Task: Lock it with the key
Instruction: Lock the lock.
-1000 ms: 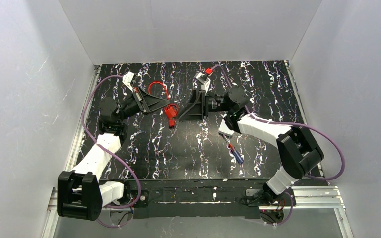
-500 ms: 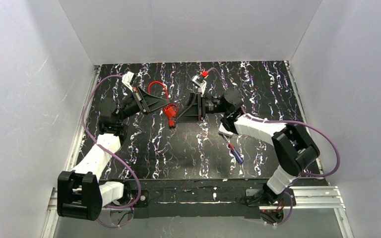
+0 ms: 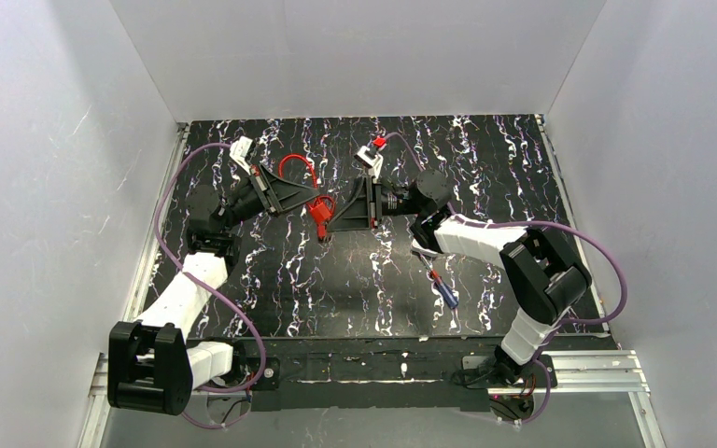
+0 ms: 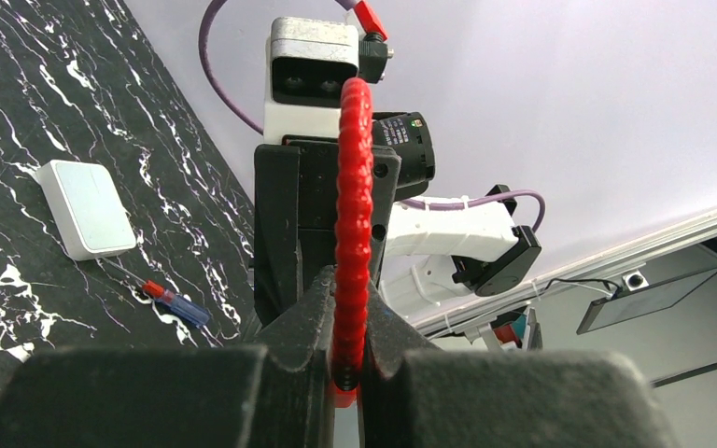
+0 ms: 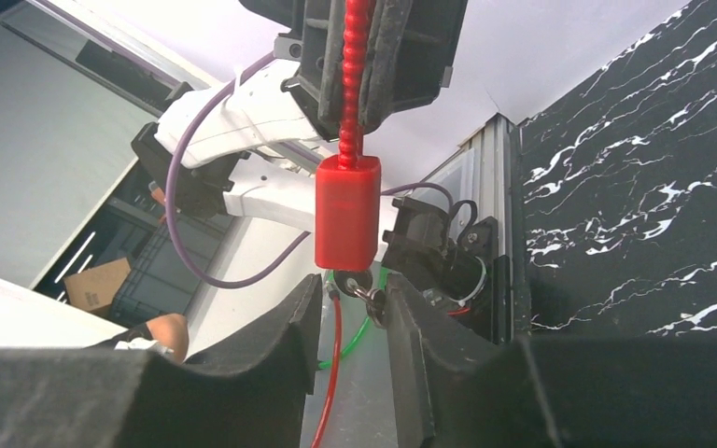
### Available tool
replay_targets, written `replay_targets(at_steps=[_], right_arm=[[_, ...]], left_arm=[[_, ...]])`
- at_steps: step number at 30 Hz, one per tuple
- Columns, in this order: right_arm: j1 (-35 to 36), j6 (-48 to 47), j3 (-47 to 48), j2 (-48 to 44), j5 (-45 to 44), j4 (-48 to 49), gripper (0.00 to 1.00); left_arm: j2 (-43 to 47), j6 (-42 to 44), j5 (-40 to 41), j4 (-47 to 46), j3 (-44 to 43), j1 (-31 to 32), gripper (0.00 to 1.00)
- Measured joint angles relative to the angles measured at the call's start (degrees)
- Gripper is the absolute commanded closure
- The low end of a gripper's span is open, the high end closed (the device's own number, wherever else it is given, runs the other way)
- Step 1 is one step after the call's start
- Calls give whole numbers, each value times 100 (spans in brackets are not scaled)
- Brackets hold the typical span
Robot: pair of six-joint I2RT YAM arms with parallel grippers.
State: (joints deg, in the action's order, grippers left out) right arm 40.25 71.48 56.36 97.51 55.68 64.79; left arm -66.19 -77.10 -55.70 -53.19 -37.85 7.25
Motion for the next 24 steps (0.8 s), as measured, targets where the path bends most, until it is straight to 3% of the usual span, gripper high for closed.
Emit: replay_targets(at_steps=[6,17,21,24], right_arm=[[0,201,0,26,0,280,60],[0,352,2,103,-9,439,73],[0,323,2,144,-26,391,82],[0,186,13,144,-52,203,96]], left_arm=[[-2,7,9,0,0,0,100],[-2,17,39,-59,98,13,100],[-2,33,63,-59,162,39,100],[-2,63,76,-61,168,39,100]])
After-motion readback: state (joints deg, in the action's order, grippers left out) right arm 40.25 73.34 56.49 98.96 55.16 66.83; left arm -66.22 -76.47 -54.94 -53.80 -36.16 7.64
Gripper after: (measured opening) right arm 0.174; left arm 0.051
